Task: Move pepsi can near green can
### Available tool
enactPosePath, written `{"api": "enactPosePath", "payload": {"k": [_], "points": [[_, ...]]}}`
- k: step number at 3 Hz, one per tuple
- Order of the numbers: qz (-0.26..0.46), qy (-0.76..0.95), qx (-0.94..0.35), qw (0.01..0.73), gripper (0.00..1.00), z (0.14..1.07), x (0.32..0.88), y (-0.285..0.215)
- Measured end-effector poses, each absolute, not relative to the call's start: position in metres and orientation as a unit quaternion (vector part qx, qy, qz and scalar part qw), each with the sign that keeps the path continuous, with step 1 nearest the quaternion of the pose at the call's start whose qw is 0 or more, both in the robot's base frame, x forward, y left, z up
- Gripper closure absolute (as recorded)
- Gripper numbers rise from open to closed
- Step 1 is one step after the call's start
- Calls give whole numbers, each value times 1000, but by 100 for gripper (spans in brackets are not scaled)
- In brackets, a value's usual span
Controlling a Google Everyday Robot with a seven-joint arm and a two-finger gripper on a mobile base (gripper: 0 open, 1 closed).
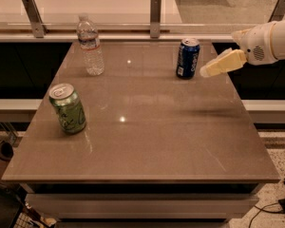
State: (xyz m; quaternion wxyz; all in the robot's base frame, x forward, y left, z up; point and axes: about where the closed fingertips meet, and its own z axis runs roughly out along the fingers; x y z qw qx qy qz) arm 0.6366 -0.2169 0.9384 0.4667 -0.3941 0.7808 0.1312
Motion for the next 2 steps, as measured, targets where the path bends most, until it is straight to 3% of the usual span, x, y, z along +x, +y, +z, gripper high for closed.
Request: {"api": "enactPosePath", "payload": {"k": [1,2], "points": [[153,751,-386,513,0,939,665,-199],[154,751,-387,513,0,939,665,-198]]}}
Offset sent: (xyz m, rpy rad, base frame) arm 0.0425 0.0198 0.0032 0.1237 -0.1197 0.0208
